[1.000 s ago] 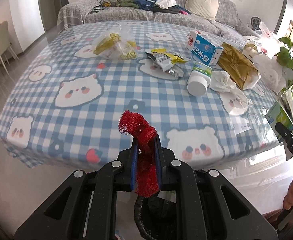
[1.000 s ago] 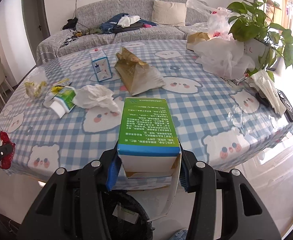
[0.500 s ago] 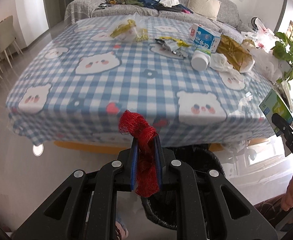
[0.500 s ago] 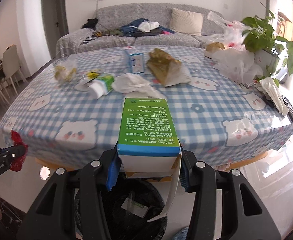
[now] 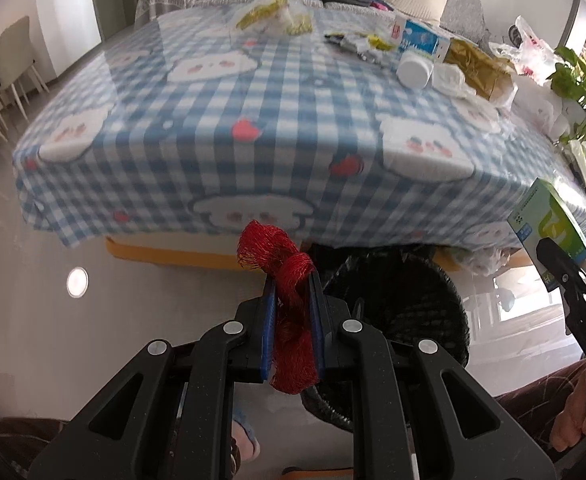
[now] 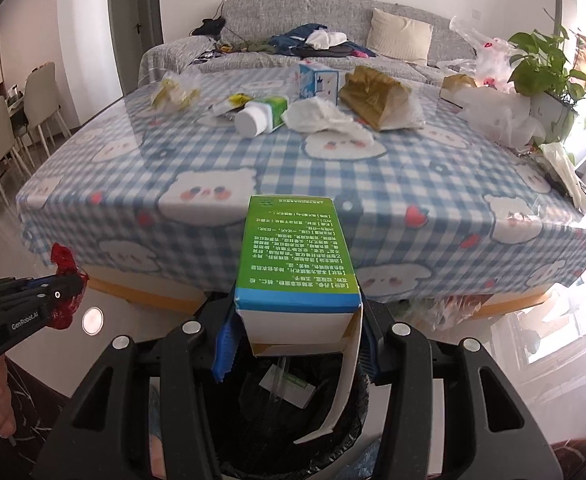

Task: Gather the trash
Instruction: 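Carry the green box and red net with both tools over the trash bin, then open the right tool to drop the green box into the bin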

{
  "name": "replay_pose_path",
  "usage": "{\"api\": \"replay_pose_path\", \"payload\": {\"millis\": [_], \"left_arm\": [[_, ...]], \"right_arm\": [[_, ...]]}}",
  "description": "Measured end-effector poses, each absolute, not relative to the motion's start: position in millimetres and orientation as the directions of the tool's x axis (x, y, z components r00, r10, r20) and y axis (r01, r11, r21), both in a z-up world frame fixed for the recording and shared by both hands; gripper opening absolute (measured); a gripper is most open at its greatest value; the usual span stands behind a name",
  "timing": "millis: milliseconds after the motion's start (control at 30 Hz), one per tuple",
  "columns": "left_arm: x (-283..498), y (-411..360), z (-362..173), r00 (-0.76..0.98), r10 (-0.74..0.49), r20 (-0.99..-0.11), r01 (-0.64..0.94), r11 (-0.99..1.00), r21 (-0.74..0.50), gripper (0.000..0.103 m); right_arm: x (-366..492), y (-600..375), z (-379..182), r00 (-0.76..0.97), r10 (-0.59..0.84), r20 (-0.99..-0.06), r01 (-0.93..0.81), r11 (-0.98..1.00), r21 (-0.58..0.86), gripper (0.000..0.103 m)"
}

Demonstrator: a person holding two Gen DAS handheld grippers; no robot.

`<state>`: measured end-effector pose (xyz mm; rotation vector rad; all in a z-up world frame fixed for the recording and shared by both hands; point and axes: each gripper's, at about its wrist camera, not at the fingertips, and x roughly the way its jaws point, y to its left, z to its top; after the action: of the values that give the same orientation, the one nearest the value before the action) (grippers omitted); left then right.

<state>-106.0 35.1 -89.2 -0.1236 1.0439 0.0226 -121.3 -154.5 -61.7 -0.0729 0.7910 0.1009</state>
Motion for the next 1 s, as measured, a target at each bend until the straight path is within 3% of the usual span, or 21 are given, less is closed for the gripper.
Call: {"api": "replay_pose_path", "payload": {"millis": [1000], "left_arm": [[-113,25,-185,0.402,-0.024,-0.916,-0.113,0.991,-0.075,0.014]], "right_arm": [[-103,-145,-179,0.533,0.002,-0.846,-0.125,0.989,-0.077,0.046]]}}
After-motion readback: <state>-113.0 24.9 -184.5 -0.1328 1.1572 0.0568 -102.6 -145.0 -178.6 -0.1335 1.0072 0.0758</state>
